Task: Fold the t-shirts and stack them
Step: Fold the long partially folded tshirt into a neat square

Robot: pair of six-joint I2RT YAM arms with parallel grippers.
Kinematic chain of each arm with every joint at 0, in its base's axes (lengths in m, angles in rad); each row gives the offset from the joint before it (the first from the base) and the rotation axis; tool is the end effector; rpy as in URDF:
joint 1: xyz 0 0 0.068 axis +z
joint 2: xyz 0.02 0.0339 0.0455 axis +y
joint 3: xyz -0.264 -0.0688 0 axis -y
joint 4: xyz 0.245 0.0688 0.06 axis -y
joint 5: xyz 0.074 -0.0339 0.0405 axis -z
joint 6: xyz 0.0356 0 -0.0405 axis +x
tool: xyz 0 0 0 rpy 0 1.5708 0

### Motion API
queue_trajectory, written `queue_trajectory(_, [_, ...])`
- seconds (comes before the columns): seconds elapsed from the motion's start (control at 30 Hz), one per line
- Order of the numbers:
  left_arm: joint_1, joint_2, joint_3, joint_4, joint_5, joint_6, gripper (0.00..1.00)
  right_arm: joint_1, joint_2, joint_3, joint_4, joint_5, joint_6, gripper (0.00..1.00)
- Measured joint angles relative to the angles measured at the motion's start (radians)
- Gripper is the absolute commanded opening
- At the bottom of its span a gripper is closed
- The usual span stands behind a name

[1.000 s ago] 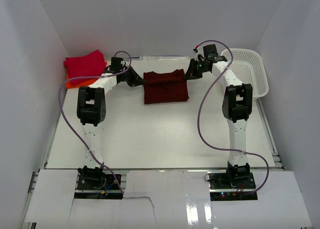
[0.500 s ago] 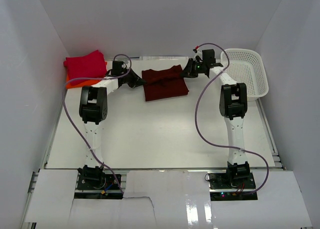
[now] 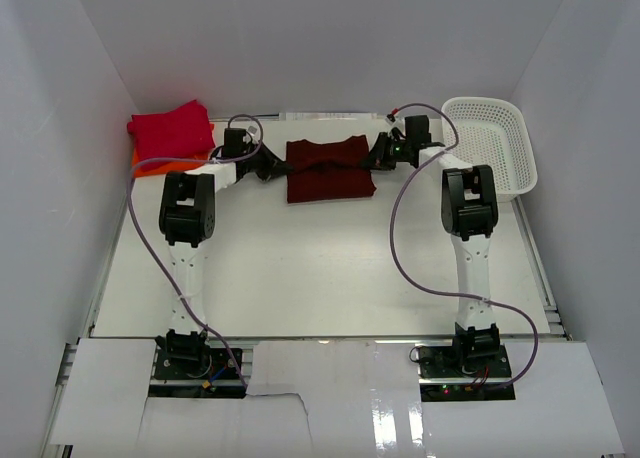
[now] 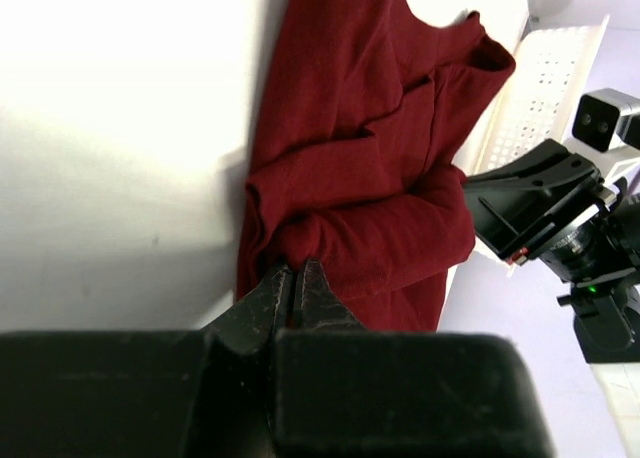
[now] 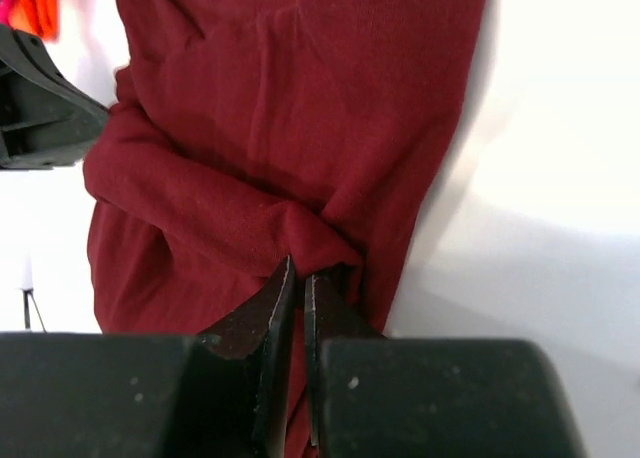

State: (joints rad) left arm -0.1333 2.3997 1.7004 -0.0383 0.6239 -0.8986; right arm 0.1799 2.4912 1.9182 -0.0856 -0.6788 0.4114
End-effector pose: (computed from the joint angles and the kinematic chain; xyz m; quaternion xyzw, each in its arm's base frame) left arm 0.5095 -0.0893 0.1109 -0.2098 0.8538 -0.4341 0.1965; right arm 0.5361 0.1202 0.1287 -0.0479 0.8578 0.4069 0.3102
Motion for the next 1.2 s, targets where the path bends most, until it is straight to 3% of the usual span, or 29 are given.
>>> queue_trajectory(0.33, [-0.047, -0.19, -0.291, 0.027, -0.041, 0.057, 0.0, 0.045, -0.241, -0.34, -0.036, 0.083, -0.076, 0.08])
queue_trajectory(0.6, [-0.164, -0.442, -0.653, 0.069, -0.067, 0.072, 0.0, 0.108, -0.53, -0.745, -0.019, 0.144, -0.086, 0.08])
queue_trajectory(0.87, [-0.18, -0.726, -0.966, 0.018, -0.088, 0.068, 0.0, 0.167, -0.806, -1.058, -0.042, 0.204, -0.081, 0.08])
queue_trajectory(1.0, [-0.18, -0.855, -1.017, -0.076, -0.125, 0.082, 0.0, 0.17, -0.933, -1.175, -0.063, 0.219, -0.074, 0.08])
queue_trajectory(1.2, [-0.185, -0.938, -1.018, -0.141, -0.146, 0.1, 0.0, 0.188, -1.014, -1.208, -0.092, 0.239, -0.071, 0.08])
